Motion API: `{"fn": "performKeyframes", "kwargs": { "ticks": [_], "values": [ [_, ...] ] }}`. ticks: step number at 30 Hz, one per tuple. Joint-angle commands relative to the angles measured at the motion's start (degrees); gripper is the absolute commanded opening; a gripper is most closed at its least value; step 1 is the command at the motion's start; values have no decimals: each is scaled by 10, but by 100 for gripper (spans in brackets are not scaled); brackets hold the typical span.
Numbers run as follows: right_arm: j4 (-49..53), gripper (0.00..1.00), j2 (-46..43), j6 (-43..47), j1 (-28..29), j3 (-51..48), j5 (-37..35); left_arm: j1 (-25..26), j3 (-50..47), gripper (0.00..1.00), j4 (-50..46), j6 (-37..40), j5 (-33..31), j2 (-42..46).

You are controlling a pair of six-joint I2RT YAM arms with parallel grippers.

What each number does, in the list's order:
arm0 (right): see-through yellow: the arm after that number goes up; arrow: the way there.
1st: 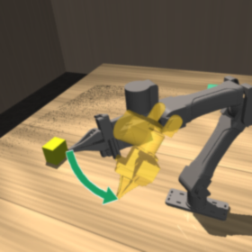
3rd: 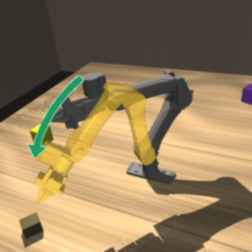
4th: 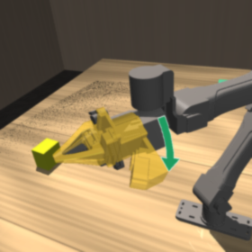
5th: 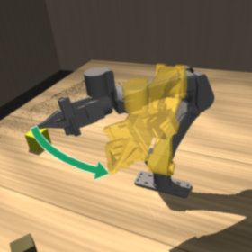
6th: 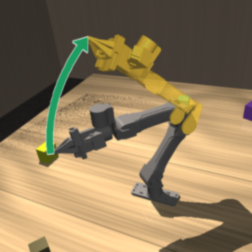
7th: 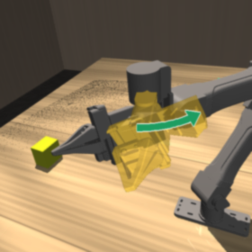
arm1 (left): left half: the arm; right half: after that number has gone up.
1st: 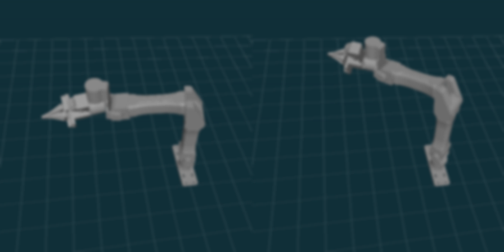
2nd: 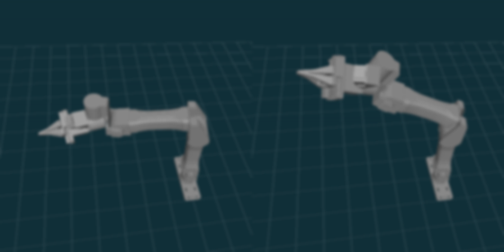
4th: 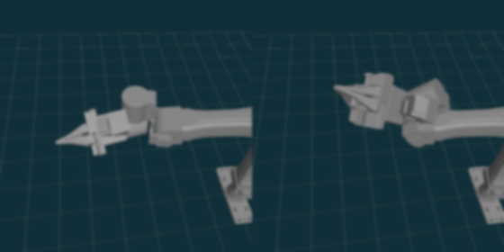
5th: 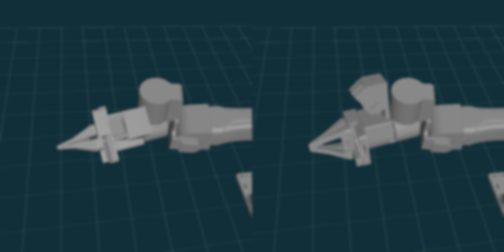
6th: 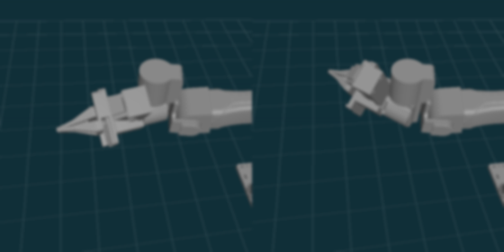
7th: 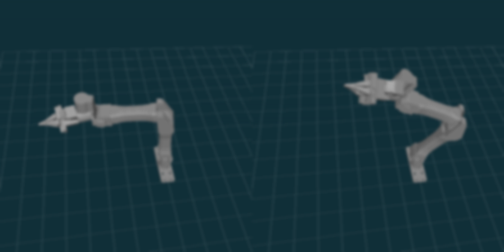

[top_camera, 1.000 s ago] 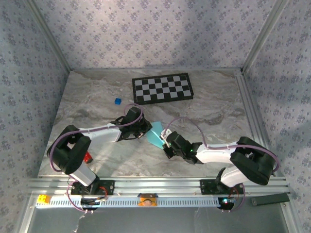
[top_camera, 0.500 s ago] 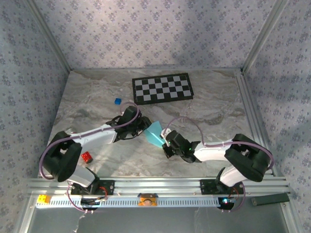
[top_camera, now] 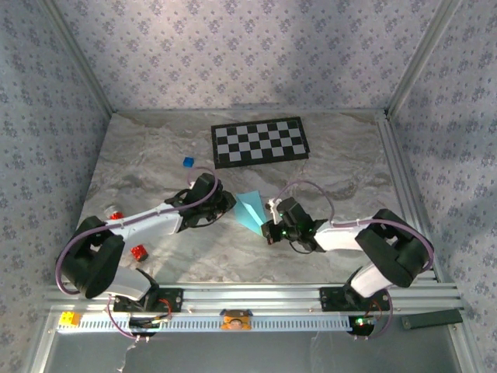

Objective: Fold a paper plane with a square sheet of paper (pick it up from the middle)
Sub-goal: Fourth fold the wing at the center of the table.

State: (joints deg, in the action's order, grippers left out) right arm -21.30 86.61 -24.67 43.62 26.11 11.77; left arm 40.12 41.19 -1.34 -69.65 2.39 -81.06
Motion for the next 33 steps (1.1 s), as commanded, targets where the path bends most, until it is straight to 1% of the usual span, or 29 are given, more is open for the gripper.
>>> {"fn": "performKeyframes", "kwargs": {
  "ticks": [1, 5, 10, 15, 20, 26, 28, 30, 33],
  "values": [
    [-19, 1, 10, -39, -19, -12, 66, -4, -1, 24, 24, 5, 22, -10],
    [-36, 1, 11, -59, -37, -17, 92, -3, 15, 21, 38, 11, 52, -42],
    [-66, 1, 11, -92, -57, -35, 111, 5, 30, 19, 60, 8, 72, -76],
    [-65, 1, 15, -101, -69, -39, 115, 12, 52, 17, 72, 8, 87, -111],
    [-65, 2, 17, -107, -74, -41, 116, 18, 70, 13, 67, 6, 90, -147],
    [-51, 3, 16, -109, -74, -32, 114, 30, 70, 9, 67, -6, 93, -180],
    [-48, 3, 17, -122, -72, -29, 113, 36, 68, 9, 67, -16, 90, -188],
    [-43, 4, 16, -129, -70, -23, 113, 40, 65, 5, 67, -25, 86, -194],
    [-19, 4, 14, -127, -64, -13, 103, 46, 53, 5, 67, -36, 68, -188]
  ]
}}
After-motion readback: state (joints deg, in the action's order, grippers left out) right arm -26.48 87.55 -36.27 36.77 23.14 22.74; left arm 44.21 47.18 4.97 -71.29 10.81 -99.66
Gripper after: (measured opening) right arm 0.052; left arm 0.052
